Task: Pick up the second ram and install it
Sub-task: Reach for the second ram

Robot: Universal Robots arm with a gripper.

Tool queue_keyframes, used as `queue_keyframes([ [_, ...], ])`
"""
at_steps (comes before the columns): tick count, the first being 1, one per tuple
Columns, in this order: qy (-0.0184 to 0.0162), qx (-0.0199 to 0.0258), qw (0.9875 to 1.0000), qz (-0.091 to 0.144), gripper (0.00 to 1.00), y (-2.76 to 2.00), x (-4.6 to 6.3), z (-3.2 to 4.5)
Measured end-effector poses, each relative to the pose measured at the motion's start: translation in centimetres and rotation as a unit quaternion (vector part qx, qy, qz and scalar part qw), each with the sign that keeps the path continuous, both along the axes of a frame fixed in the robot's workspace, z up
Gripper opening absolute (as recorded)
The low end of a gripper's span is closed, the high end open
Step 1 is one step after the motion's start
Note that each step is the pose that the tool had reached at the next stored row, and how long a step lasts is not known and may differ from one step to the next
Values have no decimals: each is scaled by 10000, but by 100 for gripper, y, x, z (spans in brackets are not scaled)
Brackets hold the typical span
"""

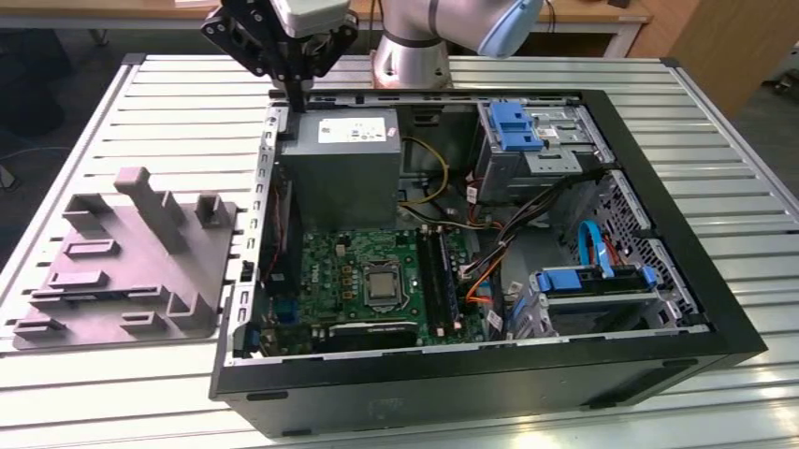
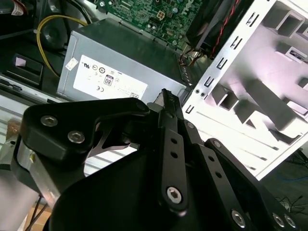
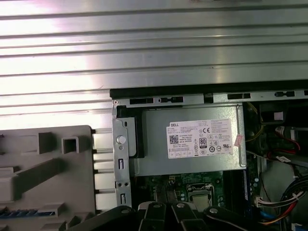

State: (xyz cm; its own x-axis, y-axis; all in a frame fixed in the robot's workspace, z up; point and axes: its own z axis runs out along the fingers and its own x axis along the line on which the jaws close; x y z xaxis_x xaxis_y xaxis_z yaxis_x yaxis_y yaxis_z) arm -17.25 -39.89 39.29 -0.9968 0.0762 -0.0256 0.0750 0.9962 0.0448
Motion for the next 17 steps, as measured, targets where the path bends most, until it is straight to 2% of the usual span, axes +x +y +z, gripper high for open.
queue_keyframes([
  [17, 0, 0, 10000, 0, 10, 0, -131, -4],
])
